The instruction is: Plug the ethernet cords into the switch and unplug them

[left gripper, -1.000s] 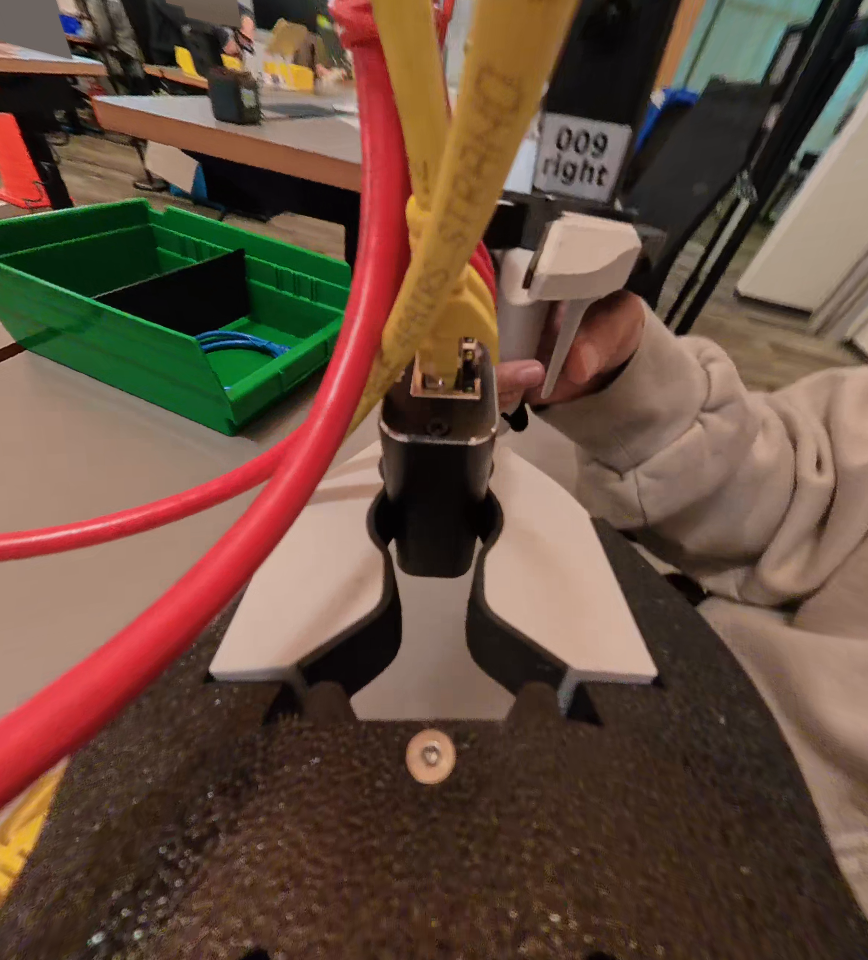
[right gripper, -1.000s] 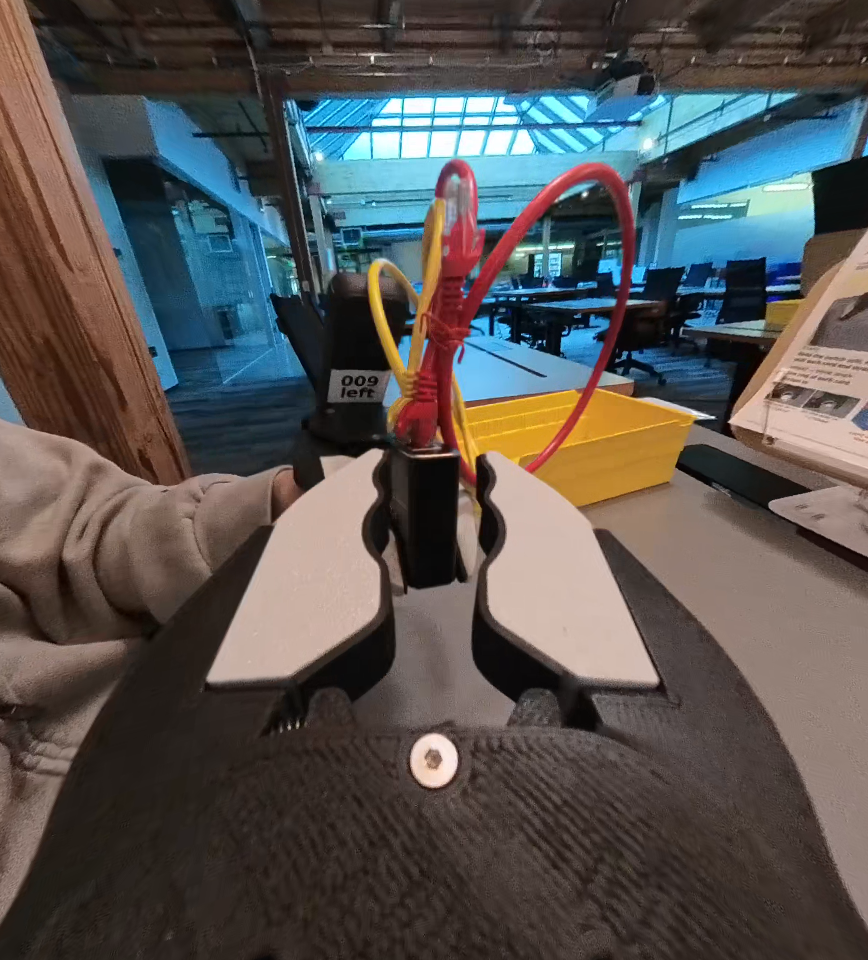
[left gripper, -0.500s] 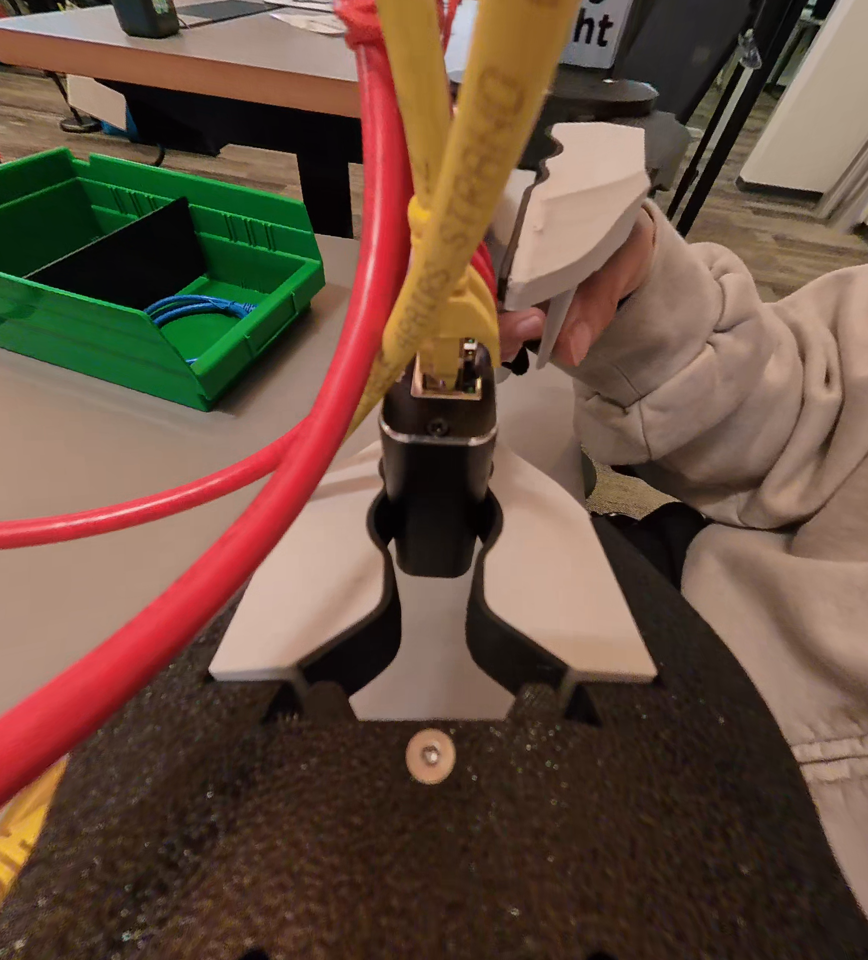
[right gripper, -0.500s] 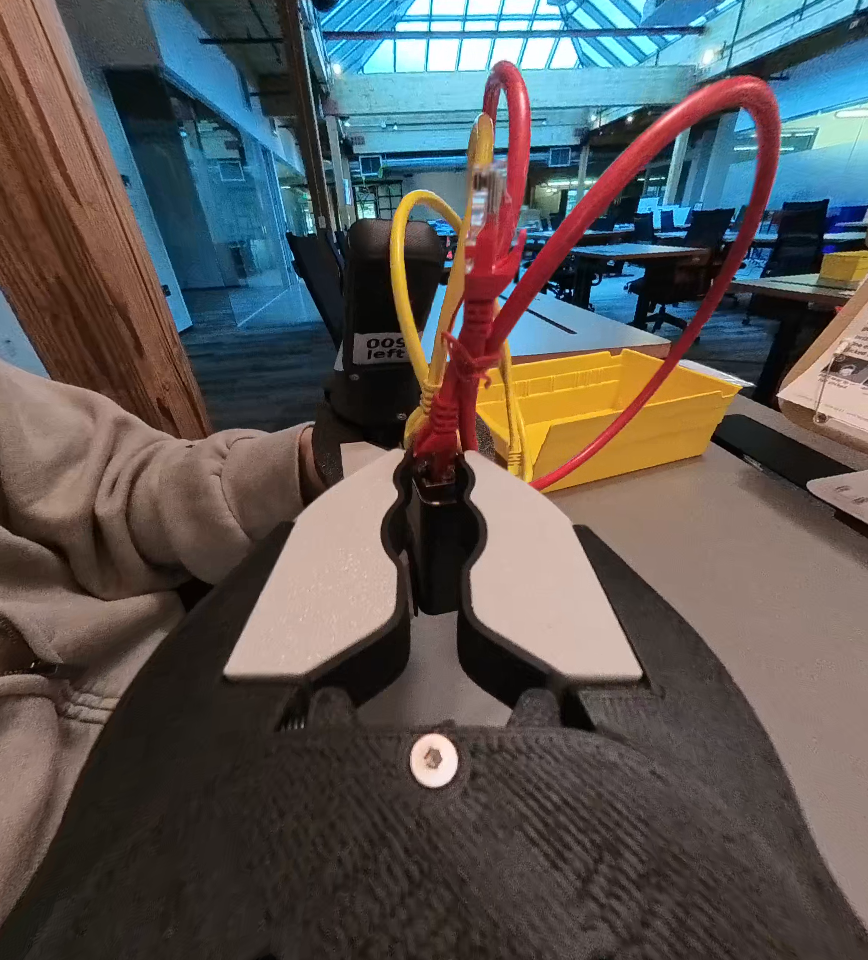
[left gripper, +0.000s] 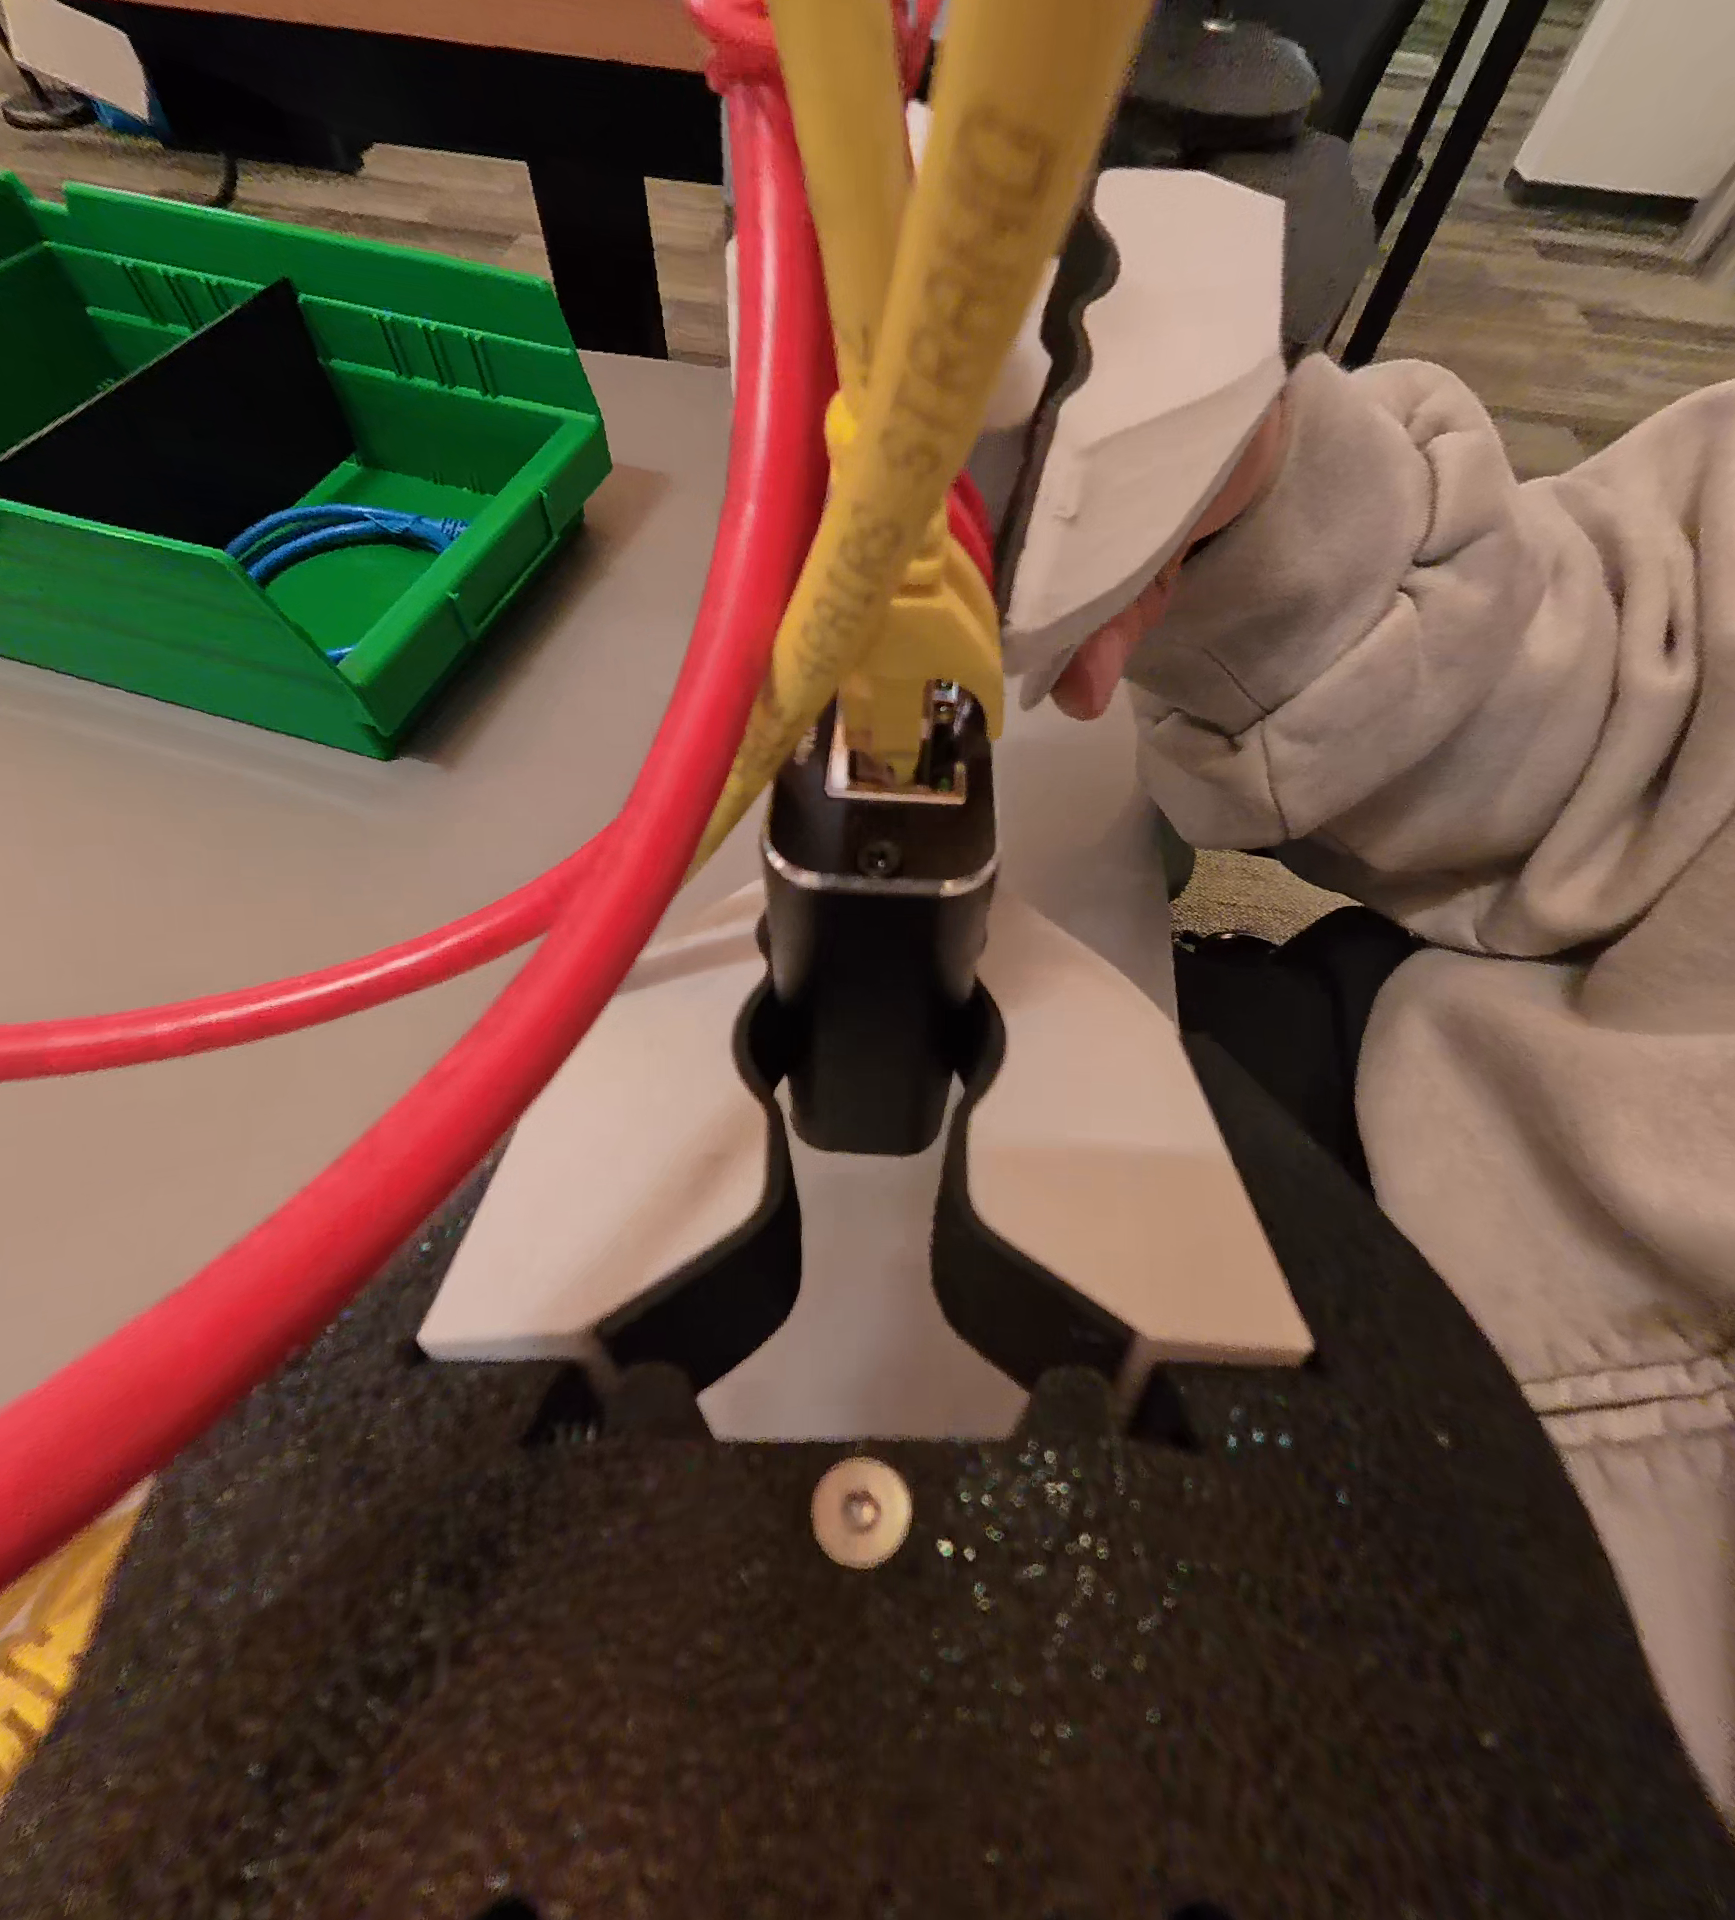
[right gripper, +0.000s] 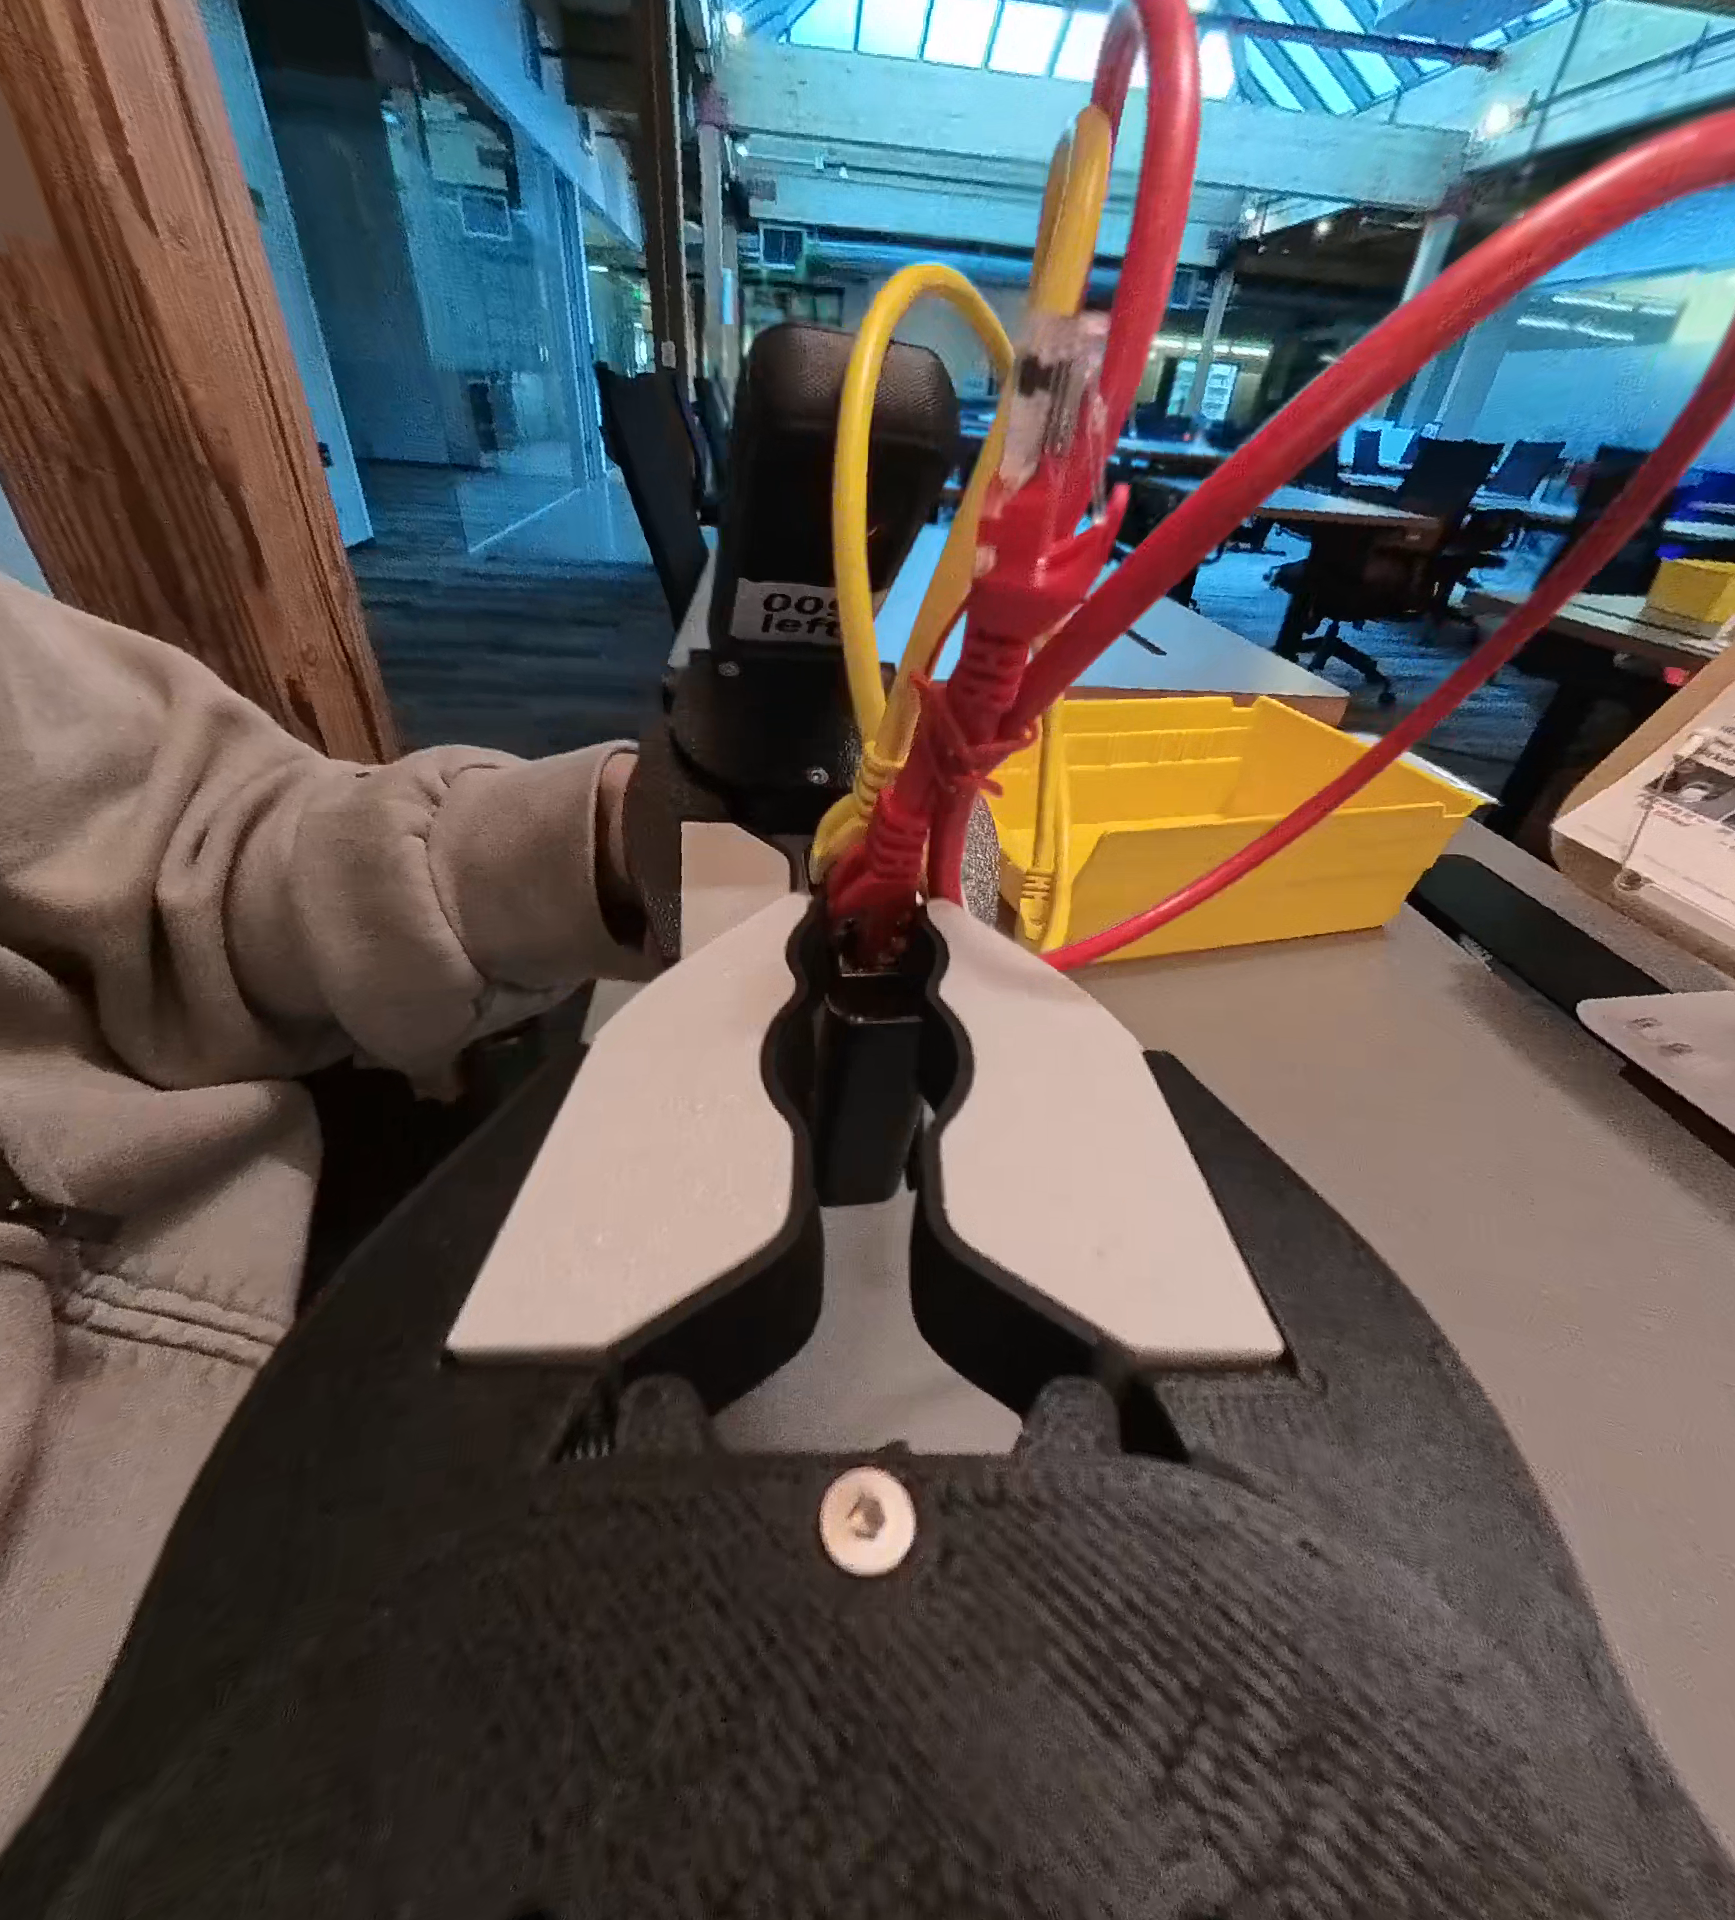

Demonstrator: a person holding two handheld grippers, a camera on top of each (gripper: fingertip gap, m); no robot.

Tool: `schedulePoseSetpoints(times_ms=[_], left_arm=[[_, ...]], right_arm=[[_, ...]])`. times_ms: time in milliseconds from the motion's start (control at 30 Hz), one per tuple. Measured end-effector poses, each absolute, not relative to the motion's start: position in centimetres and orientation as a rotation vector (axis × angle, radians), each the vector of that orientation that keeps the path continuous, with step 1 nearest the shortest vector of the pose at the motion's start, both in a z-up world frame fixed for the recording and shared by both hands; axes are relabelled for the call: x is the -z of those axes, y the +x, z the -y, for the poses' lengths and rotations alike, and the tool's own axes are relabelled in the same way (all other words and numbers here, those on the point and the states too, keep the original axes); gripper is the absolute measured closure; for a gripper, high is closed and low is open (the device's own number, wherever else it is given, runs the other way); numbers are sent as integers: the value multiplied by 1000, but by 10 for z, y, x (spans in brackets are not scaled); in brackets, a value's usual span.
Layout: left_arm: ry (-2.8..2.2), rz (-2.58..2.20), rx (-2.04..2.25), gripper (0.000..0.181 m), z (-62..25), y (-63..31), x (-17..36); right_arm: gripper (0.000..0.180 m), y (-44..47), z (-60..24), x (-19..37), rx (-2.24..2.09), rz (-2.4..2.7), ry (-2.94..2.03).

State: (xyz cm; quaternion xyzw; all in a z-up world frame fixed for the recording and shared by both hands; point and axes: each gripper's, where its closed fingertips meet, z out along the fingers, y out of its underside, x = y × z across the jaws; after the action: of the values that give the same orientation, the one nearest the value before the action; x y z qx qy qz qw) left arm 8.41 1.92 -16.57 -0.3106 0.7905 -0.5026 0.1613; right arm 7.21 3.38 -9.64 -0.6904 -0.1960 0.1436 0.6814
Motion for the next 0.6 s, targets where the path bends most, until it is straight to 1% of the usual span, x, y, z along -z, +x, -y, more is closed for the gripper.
schedulePoseSetpoints(times_ms=[200, 433, 600], left_arm=[[-852, -2277, 1484, 155, -23, 74, 166], [-863, -2180, 1503, 151, -33, 61, 173], [-941, -2162, 1575, 153, -40, 49, 179]], right_arm=[[164, 63, -41, 98, -249, 450, -1543], [164, 48, -57, 107, -315, 416, -1543], [164, 39, -68, 115, -351, 426, -1591]])
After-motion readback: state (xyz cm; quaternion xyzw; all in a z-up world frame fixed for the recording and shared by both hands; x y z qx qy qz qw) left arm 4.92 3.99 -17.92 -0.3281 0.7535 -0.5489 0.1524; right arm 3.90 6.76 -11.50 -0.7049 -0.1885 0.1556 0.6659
